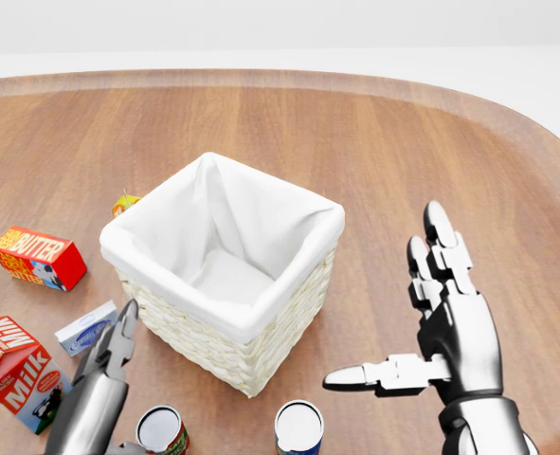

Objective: Pick up the tomato sauce, and put it in the basket.

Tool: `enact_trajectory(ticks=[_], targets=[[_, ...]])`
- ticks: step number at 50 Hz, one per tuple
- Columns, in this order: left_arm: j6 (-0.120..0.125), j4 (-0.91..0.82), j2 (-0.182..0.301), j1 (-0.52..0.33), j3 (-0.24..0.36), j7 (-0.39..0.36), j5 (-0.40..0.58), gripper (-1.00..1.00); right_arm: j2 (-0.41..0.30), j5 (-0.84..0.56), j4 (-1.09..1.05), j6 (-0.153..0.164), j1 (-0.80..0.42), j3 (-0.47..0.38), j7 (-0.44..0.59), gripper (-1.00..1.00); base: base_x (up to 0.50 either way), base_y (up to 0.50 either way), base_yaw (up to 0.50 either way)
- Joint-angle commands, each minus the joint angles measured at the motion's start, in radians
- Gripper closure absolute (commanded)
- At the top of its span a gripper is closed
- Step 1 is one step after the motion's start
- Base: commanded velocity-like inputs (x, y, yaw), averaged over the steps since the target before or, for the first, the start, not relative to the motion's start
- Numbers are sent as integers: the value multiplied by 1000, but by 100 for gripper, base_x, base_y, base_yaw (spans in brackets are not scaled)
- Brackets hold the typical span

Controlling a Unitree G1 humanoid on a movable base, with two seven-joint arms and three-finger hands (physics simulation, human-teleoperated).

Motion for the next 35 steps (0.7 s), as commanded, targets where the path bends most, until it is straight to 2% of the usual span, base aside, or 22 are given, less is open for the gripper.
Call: enact_trajectory(ticks=[1,35], targets=[[0,29,1,-10,-4,12,4,-100,-1,1,-2,0,-1,-3,1,-100,0,0,0],[0,157,13,-57,-6,66,12,-100,1,-2,5,0,1,3,0,-100,0,0,0]])
